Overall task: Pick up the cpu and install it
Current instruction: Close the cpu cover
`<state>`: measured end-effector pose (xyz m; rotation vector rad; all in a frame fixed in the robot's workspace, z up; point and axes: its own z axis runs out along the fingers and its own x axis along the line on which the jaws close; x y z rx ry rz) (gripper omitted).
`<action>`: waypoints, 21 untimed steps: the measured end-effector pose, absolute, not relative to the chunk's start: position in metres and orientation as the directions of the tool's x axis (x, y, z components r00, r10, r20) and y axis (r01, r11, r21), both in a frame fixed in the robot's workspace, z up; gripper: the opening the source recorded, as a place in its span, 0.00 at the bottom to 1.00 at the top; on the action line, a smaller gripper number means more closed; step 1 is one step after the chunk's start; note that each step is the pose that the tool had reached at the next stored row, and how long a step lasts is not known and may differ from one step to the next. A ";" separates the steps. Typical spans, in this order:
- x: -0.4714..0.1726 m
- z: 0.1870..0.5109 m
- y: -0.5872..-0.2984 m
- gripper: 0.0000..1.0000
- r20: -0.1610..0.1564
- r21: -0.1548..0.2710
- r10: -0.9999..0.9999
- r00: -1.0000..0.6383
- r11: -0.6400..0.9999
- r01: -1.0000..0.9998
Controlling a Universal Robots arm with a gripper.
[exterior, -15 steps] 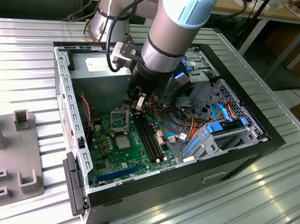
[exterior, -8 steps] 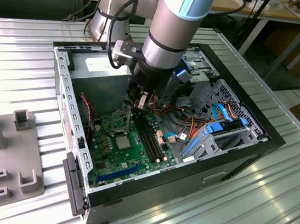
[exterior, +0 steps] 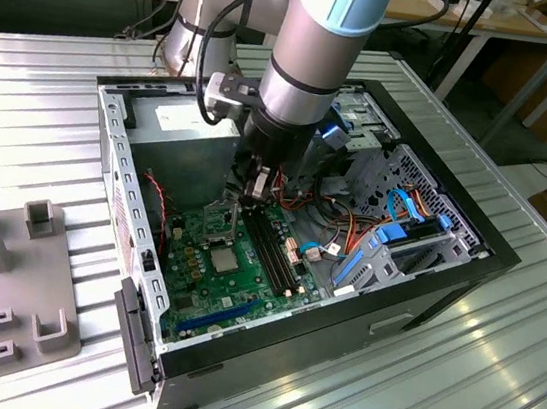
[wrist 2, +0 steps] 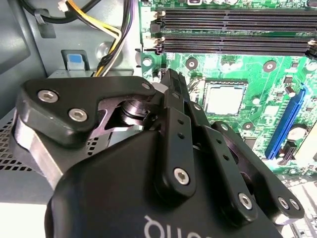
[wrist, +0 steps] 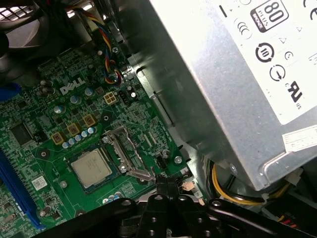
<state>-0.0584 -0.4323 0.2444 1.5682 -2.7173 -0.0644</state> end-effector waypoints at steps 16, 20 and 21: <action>-0.062 0.248 -0.432 0.11 -0.059 0.061 -0.870 -0.490 0.487 -0.872; -0.063 0.250 -0.432 0.11 -0.068 0.066 -0.871 -0.486 0.482 -0.874; -0.063 0.250 -0.432 0.11 -0.070 0.067 -0.872 -0.484 0.480 -0.875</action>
